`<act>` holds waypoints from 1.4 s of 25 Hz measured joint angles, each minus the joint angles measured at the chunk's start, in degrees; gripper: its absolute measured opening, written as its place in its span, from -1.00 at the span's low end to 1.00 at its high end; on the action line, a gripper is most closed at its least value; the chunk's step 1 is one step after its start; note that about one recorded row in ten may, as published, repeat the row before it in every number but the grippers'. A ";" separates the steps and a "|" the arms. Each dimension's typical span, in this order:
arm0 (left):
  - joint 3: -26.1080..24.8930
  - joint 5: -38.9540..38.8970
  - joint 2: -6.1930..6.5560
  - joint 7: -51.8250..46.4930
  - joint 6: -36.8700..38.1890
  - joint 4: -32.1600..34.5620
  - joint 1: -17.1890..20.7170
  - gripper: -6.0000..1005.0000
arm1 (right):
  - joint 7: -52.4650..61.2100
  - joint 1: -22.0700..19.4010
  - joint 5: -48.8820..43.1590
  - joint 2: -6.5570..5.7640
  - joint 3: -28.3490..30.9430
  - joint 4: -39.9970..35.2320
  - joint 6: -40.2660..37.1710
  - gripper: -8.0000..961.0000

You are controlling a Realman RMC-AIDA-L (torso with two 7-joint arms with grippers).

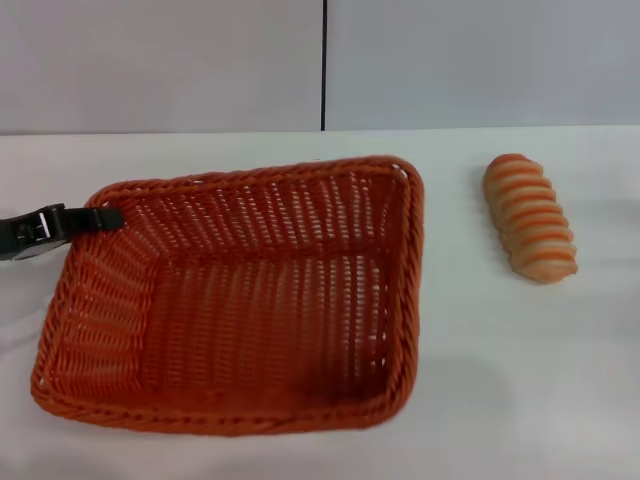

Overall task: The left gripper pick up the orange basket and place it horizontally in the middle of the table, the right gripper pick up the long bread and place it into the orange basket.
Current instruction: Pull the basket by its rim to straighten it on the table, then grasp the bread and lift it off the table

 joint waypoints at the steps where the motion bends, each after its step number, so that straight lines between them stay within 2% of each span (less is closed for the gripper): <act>1: 0.29 -0.04 0.01 0.21 0.47 0.08 -0.08 -0.54 | -0.06 0.02 0.00 0.00 -0.02 0.00 0.14 0.61; 15: 0.10 -0.08 0.75 -0.91 1.68 0.75 -1.56 -0.51 | 0.18 -0.13 -0.01 0.00 0.20 0.00 0.22 0.61; 18: 0.33 -0.08 0.99 -0.98 1.75 0.84 -1.57 -0.03 | 0.20 -0.14 -0.01 0.00 0.06 0.00 0.22 0.61; 23: -0.43 -0.20 1.29 1.06 1.68 1.33 -1.58 0.23 | 0.59 -0.15 -0.56 0.00 -0.35 -0.02 0.16 0.61; 25: -2.64 -1.77 1.30 5.53 1.40 1.60 -1.64 0.28 | 1.91 -0.21 -1.19 -0.01 -1.05 -0.68 -0.06 0.61; 28: -6.33 -7.08 0.98 12.89 1.32 0.96 -1.59 0.29 | 8.36 -0.56 -4.71 -0.06 -3.37 -4.51 -0.20 0.61; 31: -8.62 -14.22 0.42 20.70 1.35 -0.63 -0.94 0.29 | 20.71 -0.91 -11.04 -0.46 -5.84 -10.73 -0.42 0.61; 35: -8.59 -25.95 0.19 33.60 3.12 -7.85 -0.10 0.30 | 39.20 -0.87 -23.23 -2.50 -9.87 -20.67 -3.42 0.61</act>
